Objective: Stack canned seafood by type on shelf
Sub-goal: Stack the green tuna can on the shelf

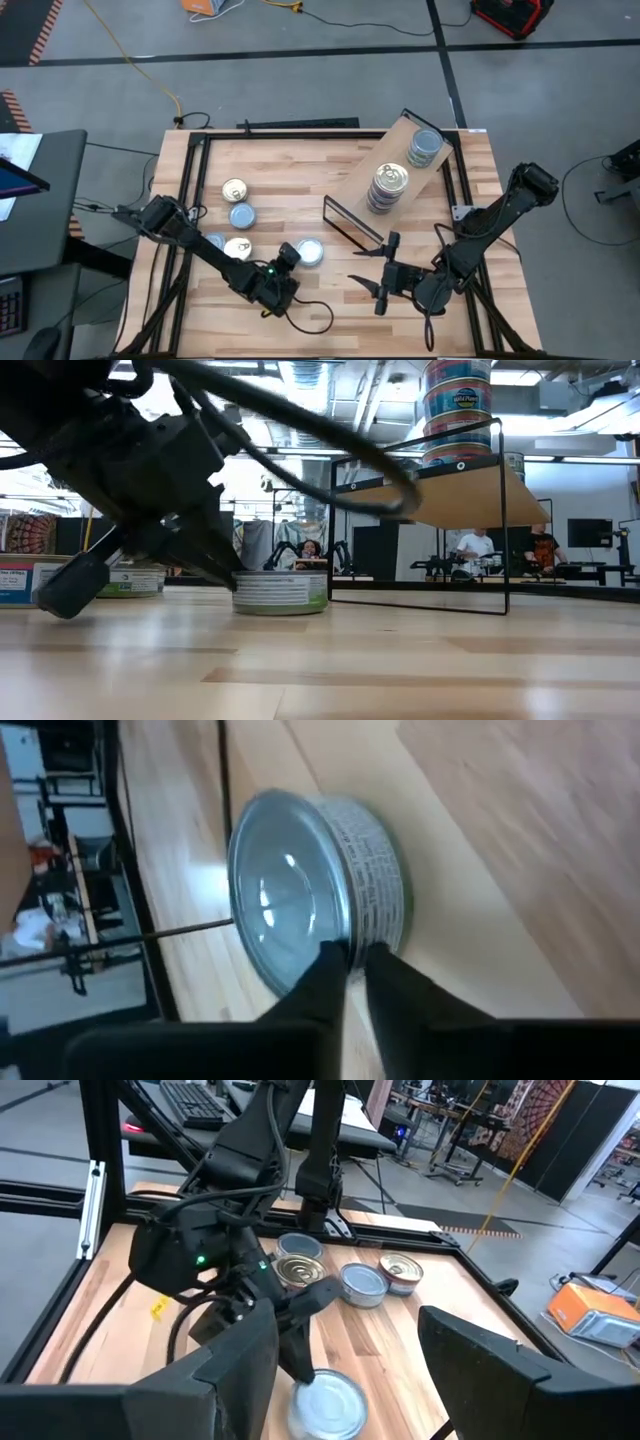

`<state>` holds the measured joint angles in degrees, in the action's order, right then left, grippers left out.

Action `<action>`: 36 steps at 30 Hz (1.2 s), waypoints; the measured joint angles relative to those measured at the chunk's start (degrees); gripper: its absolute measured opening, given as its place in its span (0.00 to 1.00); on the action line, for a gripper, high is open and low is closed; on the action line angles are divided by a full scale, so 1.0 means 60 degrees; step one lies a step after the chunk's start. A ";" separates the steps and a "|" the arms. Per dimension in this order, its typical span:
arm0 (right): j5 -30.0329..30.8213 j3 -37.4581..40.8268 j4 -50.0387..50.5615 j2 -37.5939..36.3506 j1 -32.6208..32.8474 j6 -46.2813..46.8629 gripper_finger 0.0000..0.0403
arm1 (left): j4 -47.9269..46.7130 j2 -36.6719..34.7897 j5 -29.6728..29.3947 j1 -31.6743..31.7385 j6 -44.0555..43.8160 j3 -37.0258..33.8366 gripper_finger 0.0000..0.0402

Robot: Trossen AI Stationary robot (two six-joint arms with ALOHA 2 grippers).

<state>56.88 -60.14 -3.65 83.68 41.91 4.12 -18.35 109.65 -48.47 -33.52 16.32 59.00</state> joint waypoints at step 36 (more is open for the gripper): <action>0.0000 0.0000 0.0031 0.0000 0.0080 0.0015 0.69 | -0.7171 0.0033 0.4616 -0.0213 -0.5343 0.3891 0.03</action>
<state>56.88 -60.14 -3.46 83.68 42.39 4.21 -61.38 109.84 -20.78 -34.80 -15.74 82.35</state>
